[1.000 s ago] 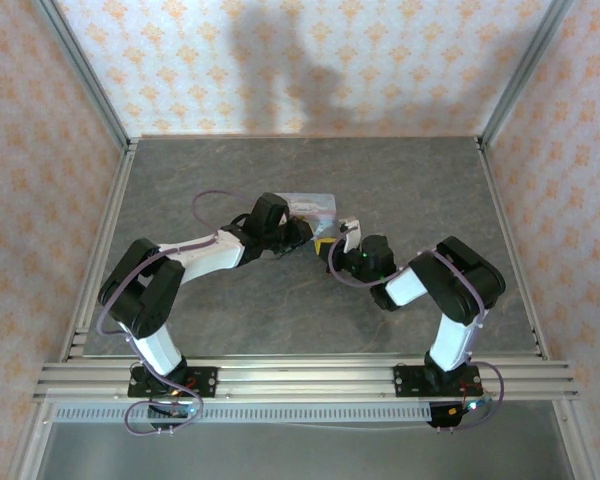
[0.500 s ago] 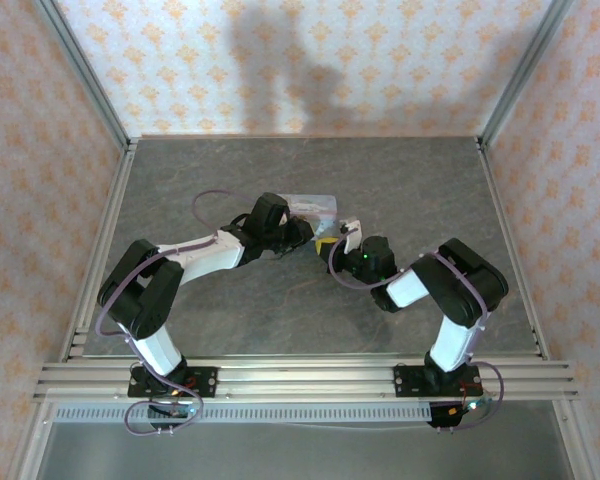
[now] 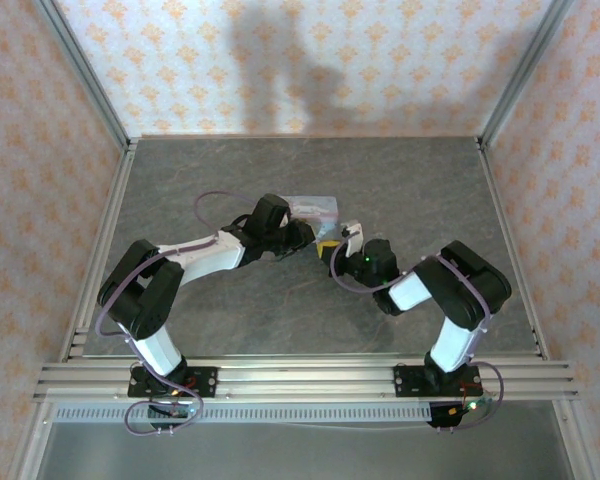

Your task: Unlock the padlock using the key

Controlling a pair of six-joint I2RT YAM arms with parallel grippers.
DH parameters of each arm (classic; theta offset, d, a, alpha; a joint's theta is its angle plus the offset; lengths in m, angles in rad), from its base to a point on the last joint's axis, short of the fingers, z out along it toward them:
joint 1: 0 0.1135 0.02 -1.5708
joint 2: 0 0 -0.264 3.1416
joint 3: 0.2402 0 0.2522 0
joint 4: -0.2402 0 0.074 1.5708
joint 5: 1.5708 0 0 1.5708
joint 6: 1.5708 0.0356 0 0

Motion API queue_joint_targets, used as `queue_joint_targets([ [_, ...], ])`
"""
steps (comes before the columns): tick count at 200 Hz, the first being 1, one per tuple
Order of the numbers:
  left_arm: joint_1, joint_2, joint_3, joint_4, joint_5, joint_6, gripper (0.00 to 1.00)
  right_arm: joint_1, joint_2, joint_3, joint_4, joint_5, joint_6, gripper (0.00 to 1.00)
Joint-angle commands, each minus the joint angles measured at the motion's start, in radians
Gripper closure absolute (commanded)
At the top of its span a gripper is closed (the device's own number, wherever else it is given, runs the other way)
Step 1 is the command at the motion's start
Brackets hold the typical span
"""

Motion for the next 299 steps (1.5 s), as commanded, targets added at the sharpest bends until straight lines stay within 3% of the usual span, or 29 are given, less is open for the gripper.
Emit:
queue_joint_targets([
  [1,-0.034,-0.038,0.021,0.009,0.079,0.006,0.78,0.012,-0.016,-0.01,0.098,-0.042,0.02,1.0],
  [145,-0.033,-0.044,0.023,0.009,0.096,0.001,0.78,0.012,-0.014,-0.007,0.221,-0.115,0.119,1.0],
  [262,-0.033,-0.043,0.028,0.006,0.108,-0.003,0.78,0.03,-0.071,-0.002,0.132,-0.081,0.052,1.0],
  [299,-0.034,-0.039,0.03,0.013,0.111,-0.007,0.78,0.03,-0.044,0.015,0.192,-0.107,0.138,1.0],
])
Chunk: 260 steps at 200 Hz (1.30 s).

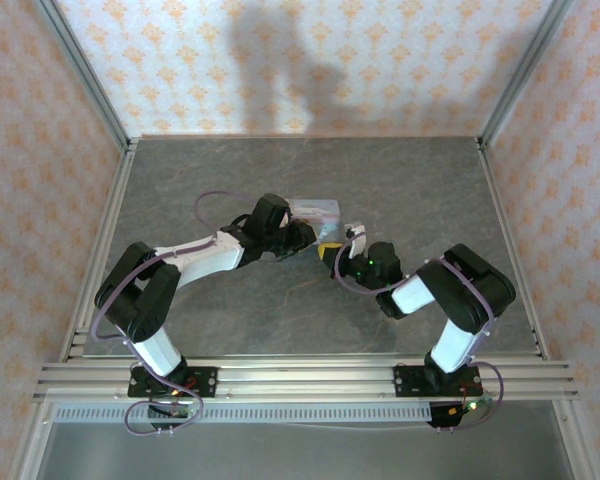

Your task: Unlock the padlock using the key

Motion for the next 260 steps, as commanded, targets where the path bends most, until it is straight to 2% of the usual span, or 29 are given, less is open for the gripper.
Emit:
queue_joint_targets([
  [1,-0.028,-0.02,0.029,0.027,0.089,-0.003,0.78,0.031,-0.015,0.047,0.156,-0.079,0.051,1.0],
  [40,-0.028,-0.024,0.024,0.025,0.083,0.0,0.78,0.03,-0.018,0.071,0.145,-0.112,0.087,1.0],
  [90,-0.029,-0.022,0.021,0.028,0.084,-0.001,0.78,0.03,-0.031,0.11,0.124,-0.096,0.077,1.0],
  [147,-0.027,-0.024,0.029,0.018,0.073,0.004,0.78,0.03,-0.07,0.082,-0.004,-0.082,-0.001,1.0],
  [260,-0.022,-0.024,0.046,0.004,0.052,0.01,0.78,0.03,-0.15,0.009,-0.251,-0.045,-0.062,1.0],
])
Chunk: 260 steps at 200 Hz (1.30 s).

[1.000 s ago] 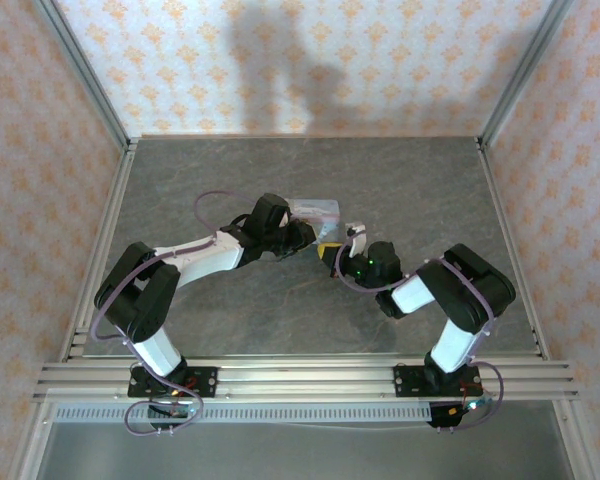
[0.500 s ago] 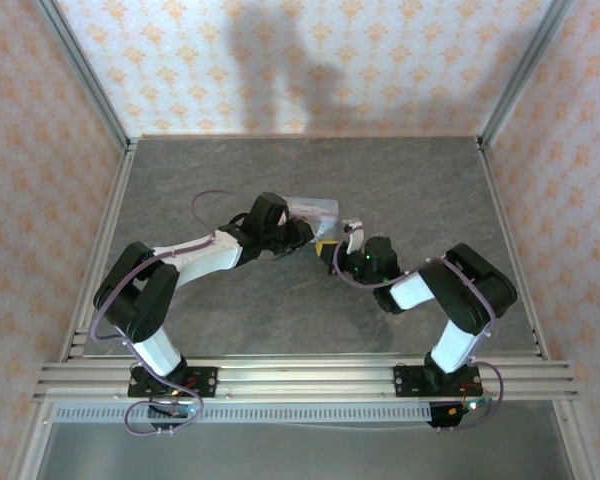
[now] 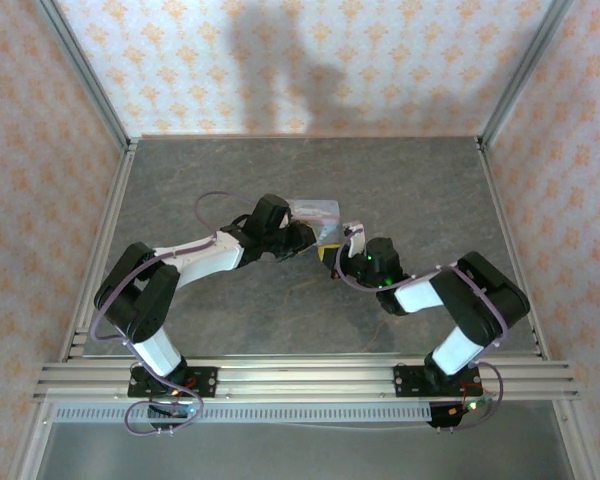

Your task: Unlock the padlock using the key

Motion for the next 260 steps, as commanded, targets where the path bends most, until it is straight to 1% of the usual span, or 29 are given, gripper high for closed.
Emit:
queue_joint_targets([
  [1,-0.02,-0.019,0.044,0.026,0.046,0.01,0.78,0.028,-0.041,-0.015,-0.027,-0.036,-0.045,1.0],
  [112,-0.019,-0.021,0.04,0.031,0.04,0.011,0.78,0.021,-0.072,-0.028,-0.104,-0.01,-0.032,1.0],
  [123,-0.019,-0.02,0.038,0.033,0.043,0.009,0.78,0.02,-0.069,-0.025,-0.085,-0.02,-0.022,1.0],
  [143,-0.019,-0.016,0.041,0.034,0.051,0.01,0.78,0.02,-0.025,-0.025,0.022,-0.053,0.017,1.0],
  [154,-0.019,-0.015,0.043,0.033,0.051,0.009,0.78,0.02,-0.003,-0.017,0.044,-0.063,0.026,1.0],
  [173,-0.02,-0.021,0.04,0.028,0.046,0.013,0.78,0.02,0.001,-0.018,0.019,-0.028,0.014,1.0],
  [196,-0.02,-0.026,0.037,0.021,0.039,0.017,0.78,0.006,-0.038,-0.036,-0.016,0.002,0.002,1.0],
  [229,-0.02,-0.025,0.038,0.024,0.04,0.015,0.78,-0.013,-0.09,-0.05,-0.079,0.009,-0.017,1.0],
  [260,-0.019,-0.028,0.036,0.024,0.04,0.014,0.78,-0.021,-0.095,-0.057,-0.073,0.004,-0.013,1.0],
])
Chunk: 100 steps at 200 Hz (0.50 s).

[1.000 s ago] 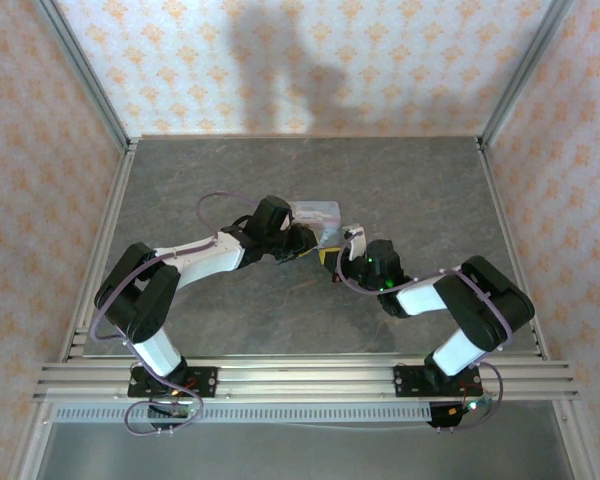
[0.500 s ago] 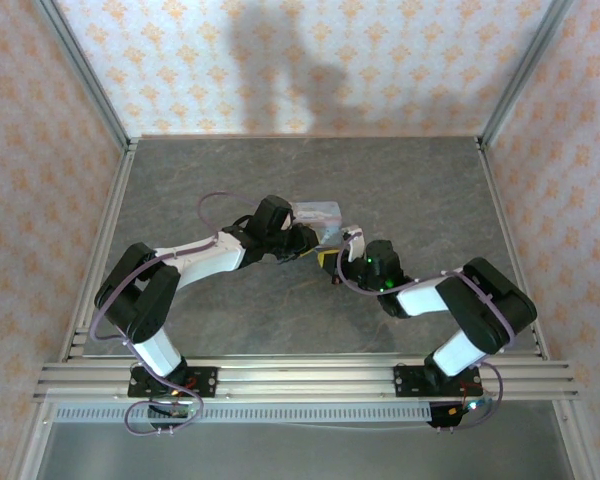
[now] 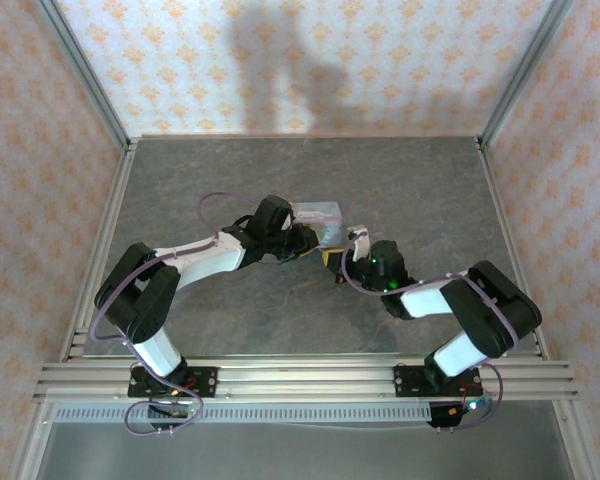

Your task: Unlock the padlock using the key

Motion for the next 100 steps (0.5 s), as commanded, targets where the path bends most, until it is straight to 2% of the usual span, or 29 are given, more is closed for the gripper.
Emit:
queue_joint_targets([
  [1,-0.008,-0.027,0.03,0.039,0.017,0.011,0.78,-0.006,-0.018,-0.012,-0.007,0.009,-0.017,1.0],
  [100,-0.007,-0.025,0.026,0.043,0.018,0.01,0.78,-0.007,0.017,0.002,0.077,-0.016,-0.005,1.0],
])
